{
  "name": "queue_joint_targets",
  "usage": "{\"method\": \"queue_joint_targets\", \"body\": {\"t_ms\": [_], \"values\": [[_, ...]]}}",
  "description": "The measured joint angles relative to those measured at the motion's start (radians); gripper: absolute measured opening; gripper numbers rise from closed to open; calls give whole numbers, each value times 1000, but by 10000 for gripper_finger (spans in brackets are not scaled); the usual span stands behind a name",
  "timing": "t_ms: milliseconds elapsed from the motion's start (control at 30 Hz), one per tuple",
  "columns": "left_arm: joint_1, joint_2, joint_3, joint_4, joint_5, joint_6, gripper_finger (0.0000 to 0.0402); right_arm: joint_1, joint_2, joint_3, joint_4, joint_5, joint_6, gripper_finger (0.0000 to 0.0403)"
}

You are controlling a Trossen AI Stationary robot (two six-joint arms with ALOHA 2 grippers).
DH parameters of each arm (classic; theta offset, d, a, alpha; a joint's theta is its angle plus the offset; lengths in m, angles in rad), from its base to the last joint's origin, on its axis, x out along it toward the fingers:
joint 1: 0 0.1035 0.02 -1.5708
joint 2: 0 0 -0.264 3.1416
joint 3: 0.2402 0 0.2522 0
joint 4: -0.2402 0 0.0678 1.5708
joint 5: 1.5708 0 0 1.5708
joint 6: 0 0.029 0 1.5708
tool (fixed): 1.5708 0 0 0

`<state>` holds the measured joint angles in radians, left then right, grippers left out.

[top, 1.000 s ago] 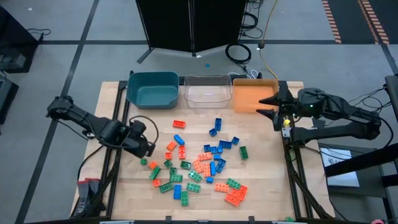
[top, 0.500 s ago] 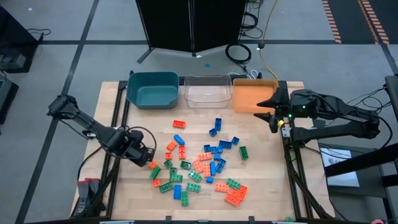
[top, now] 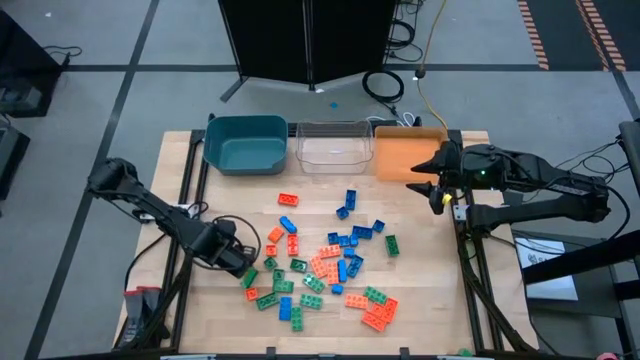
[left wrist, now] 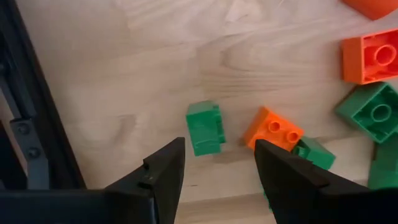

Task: Sort blocks
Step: Put the green game piece into the blue bin

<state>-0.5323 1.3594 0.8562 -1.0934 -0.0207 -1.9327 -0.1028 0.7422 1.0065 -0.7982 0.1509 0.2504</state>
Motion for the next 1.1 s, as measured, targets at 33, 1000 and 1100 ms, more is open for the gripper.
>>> {"method": "queue_joint_targets", "body": {"t_ms": [33, 1000, 1100], "values": [[0, 8, 0, 12, 1, 0, 201, 0, 0, 0, 0, 0, 0, 240], [-24, 43, -152, 200, 35, -99, 201, 0, 1, 0, 0, 1, -2, 240], [-24, 43, -167, 198, 33, -101, 192, 0, 1, 0, 0, 2, -2, 240]]}}
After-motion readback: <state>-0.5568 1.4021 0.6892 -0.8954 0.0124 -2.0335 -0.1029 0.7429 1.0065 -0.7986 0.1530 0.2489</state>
